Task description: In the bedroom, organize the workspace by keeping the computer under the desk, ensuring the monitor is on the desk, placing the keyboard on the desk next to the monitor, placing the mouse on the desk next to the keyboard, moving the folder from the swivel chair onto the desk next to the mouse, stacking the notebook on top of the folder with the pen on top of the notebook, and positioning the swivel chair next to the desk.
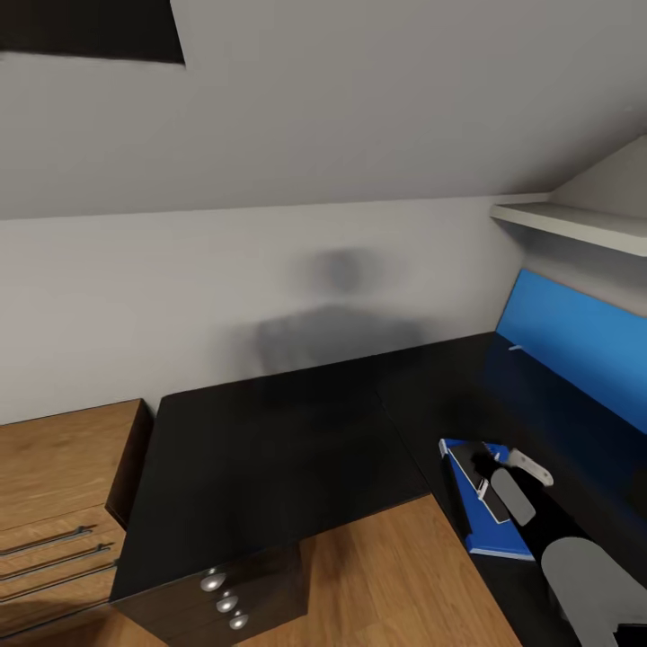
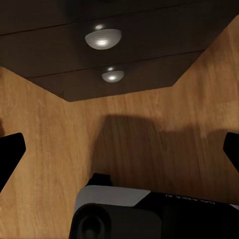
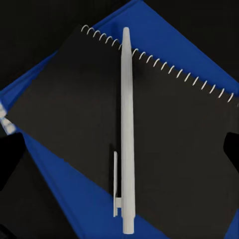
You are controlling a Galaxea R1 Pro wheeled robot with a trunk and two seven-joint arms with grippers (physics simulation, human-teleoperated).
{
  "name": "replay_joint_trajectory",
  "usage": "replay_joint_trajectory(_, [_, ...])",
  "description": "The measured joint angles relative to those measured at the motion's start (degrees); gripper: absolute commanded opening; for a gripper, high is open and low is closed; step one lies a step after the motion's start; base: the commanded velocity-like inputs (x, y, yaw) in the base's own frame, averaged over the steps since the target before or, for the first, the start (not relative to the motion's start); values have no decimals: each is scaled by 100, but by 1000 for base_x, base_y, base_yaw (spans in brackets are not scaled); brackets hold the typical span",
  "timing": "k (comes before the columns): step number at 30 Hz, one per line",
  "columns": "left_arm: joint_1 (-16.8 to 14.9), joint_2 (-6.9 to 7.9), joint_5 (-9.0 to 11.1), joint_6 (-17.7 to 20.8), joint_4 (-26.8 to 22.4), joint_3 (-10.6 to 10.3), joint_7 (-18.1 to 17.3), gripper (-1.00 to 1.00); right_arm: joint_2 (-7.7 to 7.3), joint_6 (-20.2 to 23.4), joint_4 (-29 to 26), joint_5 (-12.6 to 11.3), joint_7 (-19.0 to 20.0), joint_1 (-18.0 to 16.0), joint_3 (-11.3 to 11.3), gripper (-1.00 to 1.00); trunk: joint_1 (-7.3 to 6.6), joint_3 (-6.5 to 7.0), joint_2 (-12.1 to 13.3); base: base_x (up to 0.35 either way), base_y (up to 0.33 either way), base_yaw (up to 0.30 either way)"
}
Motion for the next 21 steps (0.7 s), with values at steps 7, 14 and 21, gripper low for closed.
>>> replay_joint_trajectory(7, [-1,3,-2,-1,33,1,5,100,7,35,-536,4,-15,1,1,100,-154,126,282,0,0,0])
replay_joint_trajectory(14, [-1,6,-2,-2,48,1,9,100,27,46,-908,16,-65,12,7,100,-308,253,563,0,0,0])
replay_joint_trajectory(21, [-2,7,-3,-15,87,2,9,100,234,44,-1639,40,-612,91,210,100,-396,325,725,0,0,0])
